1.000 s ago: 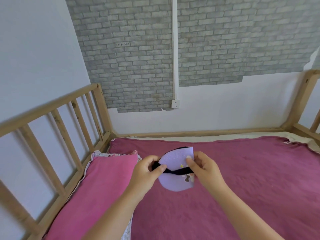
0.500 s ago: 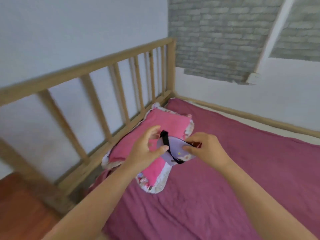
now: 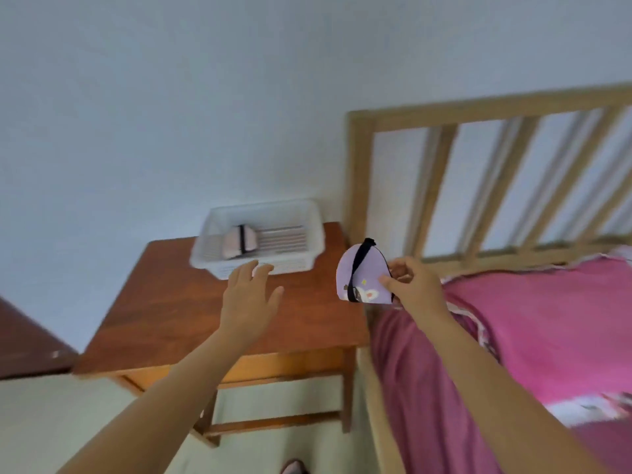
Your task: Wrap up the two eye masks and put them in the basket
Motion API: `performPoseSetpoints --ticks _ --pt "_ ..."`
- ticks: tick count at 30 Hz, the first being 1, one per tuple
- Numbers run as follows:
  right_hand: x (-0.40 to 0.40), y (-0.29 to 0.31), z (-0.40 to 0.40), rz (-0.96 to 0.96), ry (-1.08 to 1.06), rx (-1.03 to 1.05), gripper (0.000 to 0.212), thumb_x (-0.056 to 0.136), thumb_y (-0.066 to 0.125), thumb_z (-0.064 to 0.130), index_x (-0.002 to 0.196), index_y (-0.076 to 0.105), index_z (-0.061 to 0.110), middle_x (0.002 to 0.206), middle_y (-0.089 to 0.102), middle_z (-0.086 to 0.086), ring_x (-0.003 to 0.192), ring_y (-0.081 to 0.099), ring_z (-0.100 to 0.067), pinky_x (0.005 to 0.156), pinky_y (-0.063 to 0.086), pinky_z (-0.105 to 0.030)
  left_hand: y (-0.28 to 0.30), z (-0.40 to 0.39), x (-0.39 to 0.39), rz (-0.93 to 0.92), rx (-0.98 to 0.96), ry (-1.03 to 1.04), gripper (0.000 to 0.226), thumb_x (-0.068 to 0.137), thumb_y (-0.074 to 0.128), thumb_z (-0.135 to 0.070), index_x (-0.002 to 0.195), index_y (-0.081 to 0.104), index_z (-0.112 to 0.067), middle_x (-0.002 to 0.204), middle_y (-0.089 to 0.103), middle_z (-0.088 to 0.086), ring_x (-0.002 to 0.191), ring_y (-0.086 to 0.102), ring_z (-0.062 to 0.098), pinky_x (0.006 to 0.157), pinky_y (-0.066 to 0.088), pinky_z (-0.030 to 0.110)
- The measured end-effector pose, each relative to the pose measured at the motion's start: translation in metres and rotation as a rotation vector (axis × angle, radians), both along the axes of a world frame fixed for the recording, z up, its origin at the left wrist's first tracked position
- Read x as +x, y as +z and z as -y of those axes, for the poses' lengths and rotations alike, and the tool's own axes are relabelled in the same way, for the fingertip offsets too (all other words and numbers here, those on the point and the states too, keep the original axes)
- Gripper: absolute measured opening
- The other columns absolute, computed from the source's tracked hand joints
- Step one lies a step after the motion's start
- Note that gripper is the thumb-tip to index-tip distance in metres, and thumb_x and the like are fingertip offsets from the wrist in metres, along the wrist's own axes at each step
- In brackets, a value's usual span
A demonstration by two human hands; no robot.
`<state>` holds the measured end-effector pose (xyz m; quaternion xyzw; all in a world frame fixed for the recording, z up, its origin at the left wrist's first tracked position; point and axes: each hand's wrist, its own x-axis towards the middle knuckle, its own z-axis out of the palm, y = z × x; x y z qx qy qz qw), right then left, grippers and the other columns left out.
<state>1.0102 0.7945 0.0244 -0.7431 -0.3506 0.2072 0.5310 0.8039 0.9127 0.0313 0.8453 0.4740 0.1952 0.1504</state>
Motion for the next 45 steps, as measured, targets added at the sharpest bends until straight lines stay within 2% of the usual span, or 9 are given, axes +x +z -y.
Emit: performPoseSetpoints --ticks 5,16,22,24,27,32,39,42,45 --pt "-0.029 -0.005 -0.109 -0.193 0.106 0.024 0.03 0.08 0.062 -0.002 0.069 0.053 0.024 0.072 0.052 -0.001 0.061 0.05 -0.015 0.037 0.045 -0.014 -0.013 -0.086 -0.05 -0.048 0.073 0.123 0.047 0.083 0.051 -0.032 0.122 0.048 -0.006 0.133 0.047 0.024 0.128 0.034 0.043 0.107 0.032 0.053" --pt "-0.035 -0.041 -0.315 -0.211 0.015 -0.227 0.011 0.086 0.055 -0.001 0.095 0.054 0.005 0.089 0.053 -0.013 0.081 0.051 -0.029 0.068 0.047 -0.038 -0.059 -0.28 -0.056 -0.301 -0.201 -0.039 0.055 0.094 0.027 -0.041 0.141 0.005 -0.022 0.156 -0.002 0.006 0.143 -0.01 0.024 0.119 0.003 0.04" --pt "-0.016 -0.085 -0.351 -0.207 -0.038 -0.414 0.025 0.086 0.051 -0.005 0.111 0.056 -0.005 0.095 0.055 -0.015 0.066 0.051 -0.022 0.055 0.044 -0.03 -0.084 -0.325 -0.043 -0.293 -0.319 -0.117 0.063 0.094 0.027 -0.042 0.14 -0.006 -0.014 0.155 -0.011 0.01 0.142 -0.015 0.023 0.118 0.001 0.038" --pt "-0.019 -0.096 -0.361 -0.186 -0.043 -0.442 0.027 0.085 0.05 -0.006 0.111 0.057 -0.004 0.099 0.059 -0.018 0.077 0.055 -0.028 0.064 0.048 -0.031 -0.087 -0.327 -0.04 -0.277 -0.367 -0.131 0.068 0.093 0.029 -0.042 0.139 -0.01 -0.011 0.154 -0.016 0.01 0.141 -0.017 0.022 0.118 0.0 0.037" --pt "-0.022 -0.103 -0.371 -0.047 -0.049 -0.563 0.024 0.084 0.05 -0.003 0.106 0.06 -0.004 0.105 0.062 -0.021 0.095 0.057 -0.034 0.071 0.042 -0.029 -0.088 -0.328 -0.038 -0.3 -0.385 -0.136 0.078 0.091 0.032 -0.048 0.137 -0.017 -0.007 0.152 -0.022 0.01 0.141 -0.019 0.021 0.118 -0.001 0.036" --pt "-0.02 -0.115 -0.375 0.081 0.03 -0.744 0.011 0.083 0.051 0.005 0.072 0.052 0.003 0.084 0.054 -0.017 0.065 0.046 -0.021 0.045 0.025 -0.023 -0.084 -0.328 -0.033 -0.373 -0.38 -0.106 0.082 0.09 0.029 -0.052 0.136 -0.019 -0.006 0.152 -0.023 0.011 0.14 -0.02 0.022 0.118 -0.002 0.036" --pt "-0.018 -0.096 -0.376 0.181 0.187 -0.866 0.028 0.09 0.042 0.012 0.112 0.051 -0.004 0.119 0.058 -0.023 0.096 0.056 -0.03 0.061 0.039 -0.028 -0.083 -0.33 -0.021 -0.378 -0.359 -0.082 0.077 0.092 0.031 -0.043 0.136 -0.018 -0.003 0.152 -0.021 0.012 0.14 -0.02 0.023 0.117 -0.003 0.034" --pt "-0.01 -0.059 -0.37 0.273 0.213 -0.741 0.03 0.091 0.045 0.016 0.114 0.051 -0.002 0.122 0.057 -0.022 0.107 0.055 -0.032 0.083 0.045 -0.034 -0.082 -0.327 -0.019 -0.388 -0.358 -0.076 0.076 0.093 0.031 -0.041 0.136 -0.018 -0.001 0.152 -0.021 0.014 0.14 -0.02 0.024 0.117 -0.004 0.033" --pt "0.006 0.003 -0.357 0.179 0.055 -0.292 0.024 0.091 0.048 0.012 0.109 0.059 0.002 0.118 0.061 -0.018 0.101 0.055 -0.025 0.088 0.043 -0.026 -0.082 -0.327 -0.019 -0.357 -0.359 -0.05 0.076 0.093 0.032 -0.041 0.136 -0.017 -0.002 0.152 -0.021 0.012 0.14 -0.02 0.023 0.117 -0.003 0.033"
